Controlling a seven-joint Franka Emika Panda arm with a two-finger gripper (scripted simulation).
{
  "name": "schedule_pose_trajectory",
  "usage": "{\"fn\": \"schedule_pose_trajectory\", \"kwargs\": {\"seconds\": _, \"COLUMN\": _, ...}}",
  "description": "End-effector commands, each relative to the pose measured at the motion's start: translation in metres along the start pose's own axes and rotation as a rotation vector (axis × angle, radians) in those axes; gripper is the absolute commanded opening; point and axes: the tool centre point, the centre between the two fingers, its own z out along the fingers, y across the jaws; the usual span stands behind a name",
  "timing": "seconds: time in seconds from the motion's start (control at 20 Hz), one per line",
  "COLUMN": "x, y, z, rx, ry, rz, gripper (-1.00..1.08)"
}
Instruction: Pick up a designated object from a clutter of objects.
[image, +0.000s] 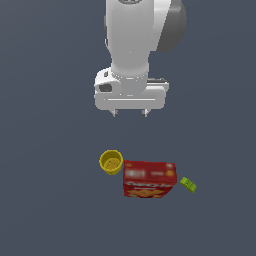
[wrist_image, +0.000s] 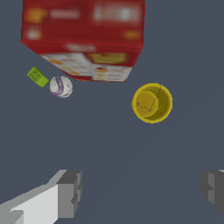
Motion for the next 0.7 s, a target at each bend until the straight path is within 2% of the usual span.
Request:
{"fn": "schedule_pose_trajectory", "kwargs": {"seconds": 0.0, "x": 0.000, "y": 0.000, "z": 0.000, "rx": 0.000, "ry": 0.000, "rz": 0.000, "gripper": 0.28}}
{"fn": "schedule_pose_trajectory", "kwargs": {"seconds": 0.65, "x": 0.000, "y": -0.010, "z": 0.003, "rx": 0.009, "ry": -0.003, "rz": -0.026, "gripper": 0.28}}
